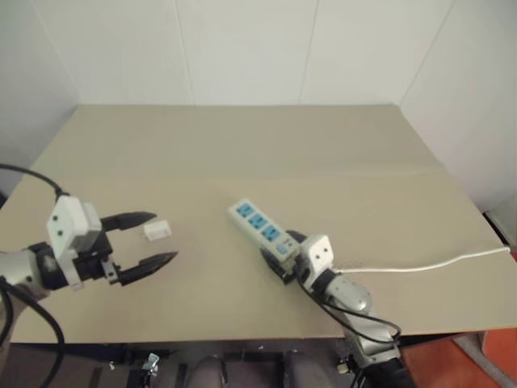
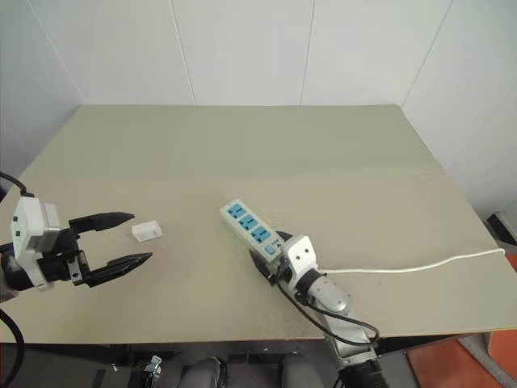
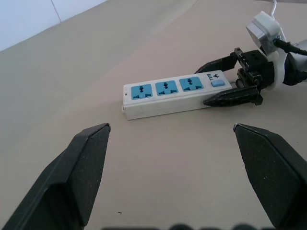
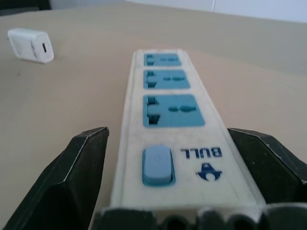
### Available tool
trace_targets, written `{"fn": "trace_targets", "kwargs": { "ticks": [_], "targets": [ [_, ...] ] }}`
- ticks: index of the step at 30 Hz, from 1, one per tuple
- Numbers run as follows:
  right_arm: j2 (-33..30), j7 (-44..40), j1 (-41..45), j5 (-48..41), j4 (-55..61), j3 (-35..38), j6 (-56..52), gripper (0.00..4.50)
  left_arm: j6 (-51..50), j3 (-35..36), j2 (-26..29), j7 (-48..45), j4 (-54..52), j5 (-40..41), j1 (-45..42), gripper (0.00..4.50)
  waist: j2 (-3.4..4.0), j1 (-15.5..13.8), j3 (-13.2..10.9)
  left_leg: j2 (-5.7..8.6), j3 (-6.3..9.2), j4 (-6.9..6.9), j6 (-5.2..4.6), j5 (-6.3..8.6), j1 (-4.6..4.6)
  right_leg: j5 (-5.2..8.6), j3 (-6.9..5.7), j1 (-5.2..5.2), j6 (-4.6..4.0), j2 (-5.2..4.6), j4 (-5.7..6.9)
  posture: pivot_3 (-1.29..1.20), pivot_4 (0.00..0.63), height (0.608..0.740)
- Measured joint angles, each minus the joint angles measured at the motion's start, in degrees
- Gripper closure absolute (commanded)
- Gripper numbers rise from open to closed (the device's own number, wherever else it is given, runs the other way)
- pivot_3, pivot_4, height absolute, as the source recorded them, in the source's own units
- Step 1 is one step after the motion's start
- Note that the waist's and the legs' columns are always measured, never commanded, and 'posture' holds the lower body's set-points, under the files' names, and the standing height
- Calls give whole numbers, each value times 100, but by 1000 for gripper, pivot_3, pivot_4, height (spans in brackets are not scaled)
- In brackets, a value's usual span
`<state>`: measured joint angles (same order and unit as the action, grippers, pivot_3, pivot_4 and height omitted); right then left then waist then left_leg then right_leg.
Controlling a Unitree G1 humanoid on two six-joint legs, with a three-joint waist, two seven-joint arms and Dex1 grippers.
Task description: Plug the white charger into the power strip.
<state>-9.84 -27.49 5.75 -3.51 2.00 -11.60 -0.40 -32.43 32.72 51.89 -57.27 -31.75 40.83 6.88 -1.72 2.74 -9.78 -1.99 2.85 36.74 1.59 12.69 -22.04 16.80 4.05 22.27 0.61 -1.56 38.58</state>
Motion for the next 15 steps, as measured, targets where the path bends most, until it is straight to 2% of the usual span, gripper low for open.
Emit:
{"fn": "trace_targets", "kwargs": {
  "ticks": [9, 15],
  "targets": [
    [5, -5, 117, -5, -109, -13, -50, 13, 111, 4, -6, 8, 0, -1, 22, 0, -6, 9, 4, -2, 1, 0, 0, 0, 4, 0, 0, -2, 0, 1, 1, 0, 150, 740],
    [207, -122, 475, -84, -408, -73, -385, 13, 142, 2, -6, 21, 2, -2, 22, 0, -24, 125, 15, -14, -1, 0, 0, 0, 26, -4, 6, -12, -6, 16, 10, 0, 150, 740]
  ]
}}
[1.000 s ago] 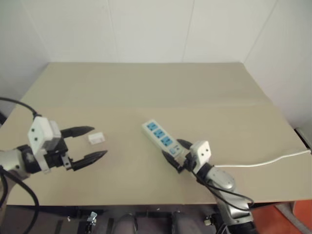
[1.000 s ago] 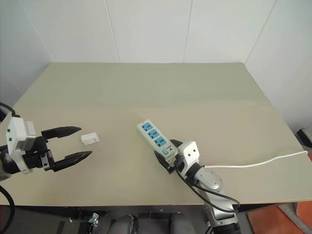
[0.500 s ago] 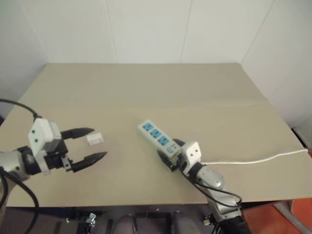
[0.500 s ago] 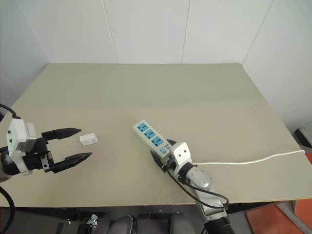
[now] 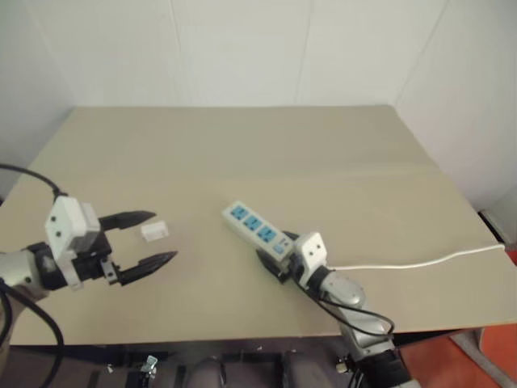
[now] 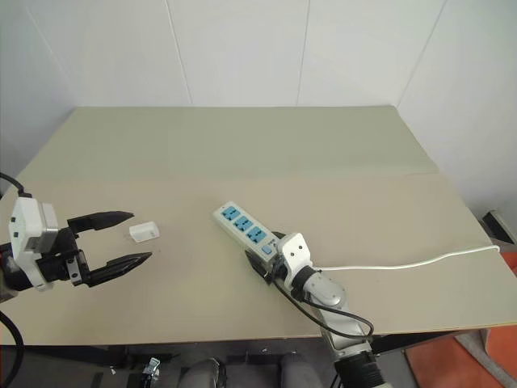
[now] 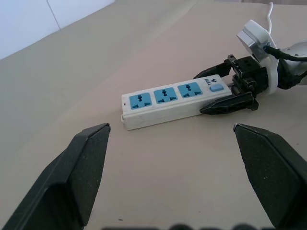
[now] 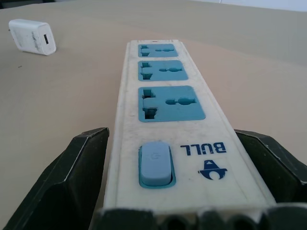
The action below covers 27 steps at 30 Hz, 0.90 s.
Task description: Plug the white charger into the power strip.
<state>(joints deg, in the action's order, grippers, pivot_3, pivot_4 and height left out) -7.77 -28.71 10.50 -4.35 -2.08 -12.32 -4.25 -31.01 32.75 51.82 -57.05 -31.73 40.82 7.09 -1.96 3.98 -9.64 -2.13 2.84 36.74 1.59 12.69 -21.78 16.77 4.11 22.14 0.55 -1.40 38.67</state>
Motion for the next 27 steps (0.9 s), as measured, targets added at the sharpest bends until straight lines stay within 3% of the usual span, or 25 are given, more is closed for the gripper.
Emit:
{"fn": "trace_targets", "kwargs": {
  "ticks": [9, 13, 20, 27],
  "targets": [
    [-27, -106, 202, -26, -92, -15, -375, 13, 0, 1, 0, 5, 0, 0, 31, 0, -11, 4, 7, -29, -7, 0, 1, -1, 19, 14, 5, -3, 14, 26, 7, 0, 150, 740],
    [-31, -131, 198, -20, -103, -30, -334, 1048, 0, 1, 1, 5, 0, 0, 28, 0, -12, 8, 8, -37, -14, 0, 2, 0, 18, 16, 6, -1, 9, 30, 6, 0, 150, 740],
    [-36, -286, 220, -46, -400, 29, 236, 1050, 0, 1, 5, -7, 24, 0, -15, 0, -12, 6, 7, -47, -14, 0, 2, 0, 18, 18, 9, 0, 6, 42, 6, 0, 150, 740],
    [-310, -1181, 837, -355, -1171, 172, 782, 1050, 60, -57, 183, -214, 376, -11, -348, 0, -4, -2, -14, -49, -13, 0, 2, -1, 1, 14, 9, 14, -5, 49, 4, 0, 150, 740]
  ]
}}
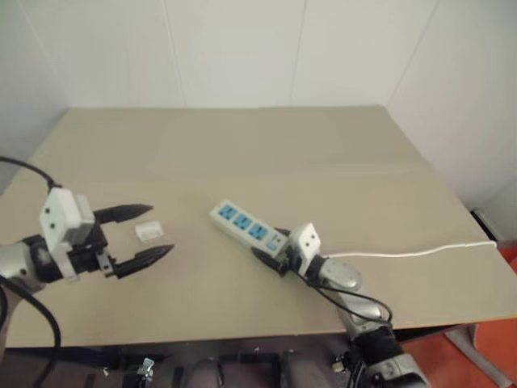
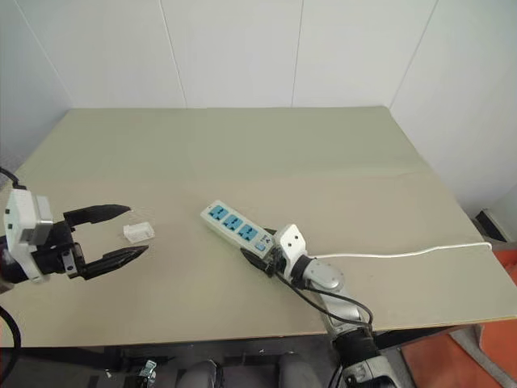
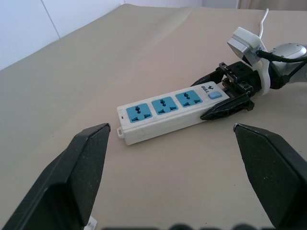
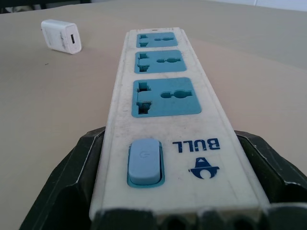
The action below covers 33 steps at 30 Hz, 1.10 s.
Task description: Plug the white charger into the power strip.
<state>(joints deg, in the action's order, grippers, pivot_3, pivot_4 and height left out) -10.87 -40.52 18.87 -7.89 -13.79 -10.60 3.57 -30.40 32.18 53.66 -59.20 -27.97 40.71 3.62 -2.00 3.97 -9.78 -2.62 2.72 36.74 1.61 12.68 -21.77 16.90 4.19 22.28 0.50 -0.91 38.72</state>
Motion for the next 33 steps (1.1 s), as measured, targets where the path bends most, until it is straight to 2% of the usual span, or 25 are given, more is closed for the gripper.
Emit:
{"fn": "trace_targets", "kwargs": {
  "ticks": [3, 11, 16, 19, 23, 26, 28, 31, 33],
  "targets": [
    [-199, -682, 371, -195, -308, -2, 51, 1050, 91, -213, 158, -237, 326, -30, -355, 0, 18, -10, -14, 0, 6, -2, 0, 0, -30, -15, -10, 25, -33, 3, 1, 0, 150, 740],
    [-610, -2651, 1223, -488, -1015, -76, 250, 1050, 434, -723, 663, -1084, 1277, -178, -1132, 0, 22, 2, -27, -2, 5, -7, 3, 3, -86, -19, -13, 90, -39, 4, 12, 0, 150, 740],
    [-680, -3471, 1391, -456, -1423, -225, 493, 1050, 677, -1086, 981, -1653, 2032, -392, -1726, 0, 21, -4, -34, -1, 6, -6, 3, 3, -85, -18, -17, 89, -39, 7, 15, 0, 150, 740],
    [-577, -3673, 1435, -377, -1799, -297, 803, 1050, 943, -1405, 1265, -2079, 2652, -687, -2296, 0, 21, 7, -39, -2, 5, -6, 3, 3, -85, -18, -16, 91, -38, 10, 17, 0, 150, 740],
    [-417, -3766, 1653, -275, -2230, -309, 1153, 1050, 1497, -2390, 1698, -2912, 3526, -1350, -3402, 0, 14, 20, -43, -9, 3, -3, 3, 2, -76, -18, -13, 87, -39, 22, 25, 0, 150, 740],
    [-332, -3836, 1796, -239, -2513, -295, 1336, 1050, 2152, -3616, 2077, -3241, 4154, -1750, -4592, 0, 0, 11, -45, -22, 7, 1, 3, 3, -68, -18, -13, 84, -39, 42, 32, 0, 150, 740],
    [-293, -3847, 1854, -228, -2637, -282, 1400, 1050, 2737, -4821, 2307, -3302, 4594, -2015, -5702, 0, -5, 8, -47, -23, 12, 3, 3, 2, -66, -18, -14, 81, -39, 48, 37, 0, 150, 740],
    [-236, -3838, 1865, -224, -2728, -249, 1450, 1050, 3393, -6281, 2155, -3309, 5387, -2499, -7233, 0, -6, 7, -47, -22, 11, 5, 2, 2, -57, -12, -12, 73, -29, 49, 44, 0, 150, 740],
    [-213, -3806, 1854, -216, -2723, -227, 1453, 1050, 3550, -6984, 1880, -3310, 5819, -2784, -7848, 0, -6, 12, -47, -21, 10, 6, 2, 2, -54, 6, -9, 74, 0, 49, 49, 0, 150, 740]
  ]
}}
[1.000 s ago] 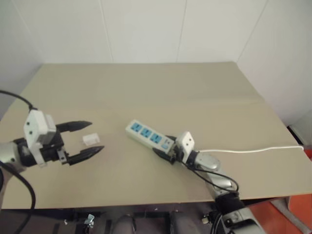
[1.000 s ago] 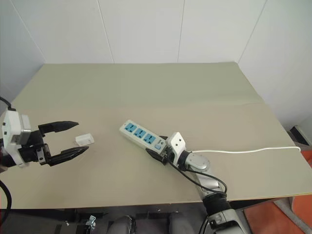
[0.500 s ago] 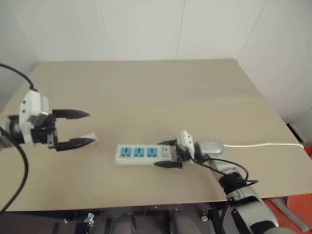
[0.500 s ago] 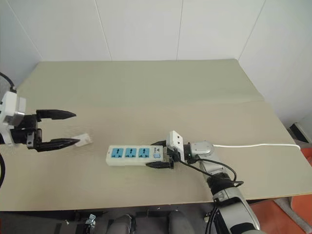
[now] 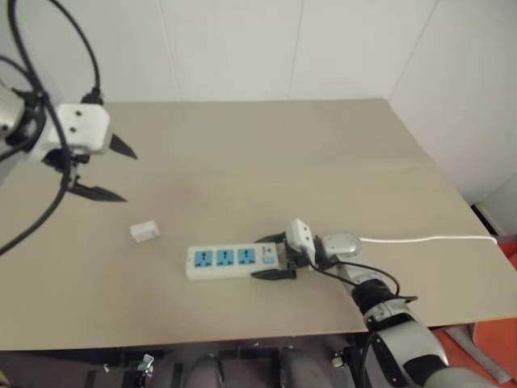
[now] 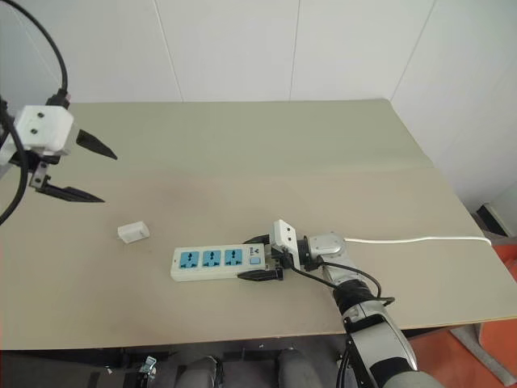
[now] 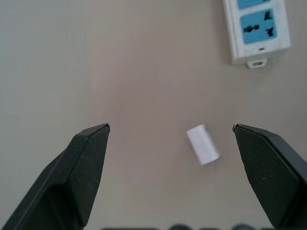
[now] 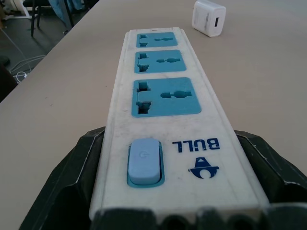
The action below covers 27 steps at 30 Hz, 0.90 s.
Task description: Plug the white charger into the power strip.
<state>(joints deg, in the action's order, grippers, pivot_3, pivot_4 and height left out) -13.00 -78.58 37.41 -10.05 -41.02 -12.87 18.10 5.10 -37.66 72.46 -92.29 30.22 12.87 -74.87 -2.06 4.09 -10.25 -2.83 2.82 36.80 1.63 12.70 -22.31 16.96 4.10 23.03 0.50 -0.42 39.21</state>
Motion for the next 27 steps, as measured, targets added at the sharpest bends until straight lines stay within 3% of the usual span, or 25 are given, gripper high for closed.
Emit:
{"fn": "trace_targets", "kwargs": {
  "ticks": [3, 6, 11, 14, 17, 21, 27],
  "targets": [
    [29, 58, -19, 12, 43, 17, -4, 1050, -30, -972, -436, -2, 477, -407, -488, 0, 1, 27, -1, -2, 0, 2, -1, 0, -3, 1, 4, 7, 1, 2, 7, 0, 150, 740],
    [30, 163, -74, 25, 140, 26, -26, 1050, -350, -1338, -762, -3, 684, -604, -570, 0, 0, 46, -1, -3, 3, 2, -1, 0, -7, -8, 3, 13, -17, 3, 11, 0, 150, 740],
    [1, 435, -367, 38, 576, 77, -173, 1050, -2436, -1315, -1773, -4, 1099, -1498, -928, 0, -2, 8, -3, 0, 7, 11, -1, 0, -15, 6, -2, 12, 7, 2, 11, 0, 150, 740],
    [-31, 522, -504, 35, 818, 86, -278, 1050, -3250, -1578, -2056, -3, 1231, -2046, -1181, 0, 1, 29, -5, 0, 9, 7, -1, 0, -13, 5, -2, 15, -6, 4, 13, 0, 150, 740],
    [-58, 597, -577, 38, 993, 74, -374, 1050, -3734, -2152, -2042, -3, 1138, -2134, -1271, 0, 7, 33, -12, 0, 11, 4, -2, 0, -15, -2, -1, 17, -23, 4, 15, 0, 150, 740],
    [-110, 664, -660, 35, 1142, 72, -449, 1050, -3929, -2718, -1627, -5, 555, -1808, -1182, 0, 9, 0, -25, 1, 13, 6, -1, 0, -18, -2, -2, 16, -23, -2, 15, 0, 150, 740],
    [-125, 768, -776, 36, 1350, 61, -584, 1050, -4252, -3042, -1386, -3, 24, -1509, -1002, 0, 8, -27, -25, 3, 15, 9, -1, 0, -19, -1, -7, 13, -23, -3, 16, 0, 150, 740]
  ]
}}
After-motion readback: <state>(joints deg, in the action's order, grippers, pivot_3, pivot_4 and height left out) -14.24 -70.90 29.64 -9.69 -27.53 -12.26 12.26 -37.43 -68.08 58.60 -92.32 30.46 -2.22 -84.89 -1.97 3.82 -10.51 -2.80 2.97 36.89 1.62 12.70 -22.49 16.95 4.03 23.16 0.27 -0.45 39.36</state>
